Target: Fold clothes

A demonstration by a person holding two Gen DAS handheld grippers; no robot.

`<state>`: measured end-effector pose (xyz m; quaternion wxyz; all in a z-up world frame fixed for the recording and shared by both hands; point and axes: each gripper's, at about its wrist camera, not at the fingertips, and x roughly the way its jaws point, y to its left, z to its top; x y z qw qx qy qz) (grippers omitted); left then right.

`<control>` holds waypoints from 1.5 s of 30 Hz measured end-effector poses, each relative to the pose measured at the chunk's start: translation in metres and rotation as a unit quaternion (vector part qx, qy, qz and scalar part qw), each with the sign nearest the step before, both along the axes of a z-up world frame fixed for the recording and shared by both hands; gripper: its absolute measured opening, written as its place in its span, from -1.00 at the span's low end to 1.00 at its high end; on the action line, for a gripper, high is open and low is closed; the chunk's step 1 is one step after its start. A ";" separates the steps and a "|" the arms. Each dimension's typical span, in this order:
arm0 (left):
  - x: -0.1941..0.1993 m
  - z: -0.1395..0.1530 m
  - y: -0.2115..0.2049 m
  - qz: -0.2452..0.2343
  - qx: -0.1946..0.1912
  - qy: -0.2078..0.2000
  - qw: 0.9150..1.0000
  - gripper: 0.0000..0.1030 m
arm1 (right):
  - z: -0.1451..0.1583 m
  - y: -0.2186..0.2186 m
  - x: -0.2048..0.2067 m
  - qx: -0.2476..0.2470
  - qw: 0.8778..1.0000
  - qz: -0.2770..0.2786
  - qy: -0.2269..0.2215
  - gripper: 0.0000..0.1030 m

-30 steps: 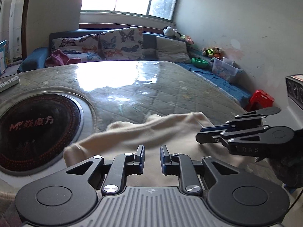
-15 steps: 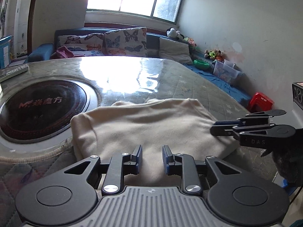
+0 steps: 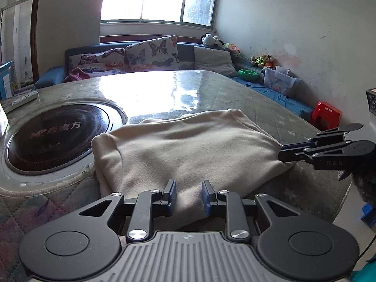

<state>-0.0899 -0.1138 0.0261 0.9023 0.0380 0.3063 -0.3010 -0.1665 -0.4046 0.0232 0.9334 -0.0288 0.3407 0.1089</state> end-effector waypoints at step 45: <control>0.003 -0.003 0.035 0.058 -0.056 0.053 0.995 -0.50 | 0.005 0.071 0.028 0.009 0.991 0.133 0.000 -0.69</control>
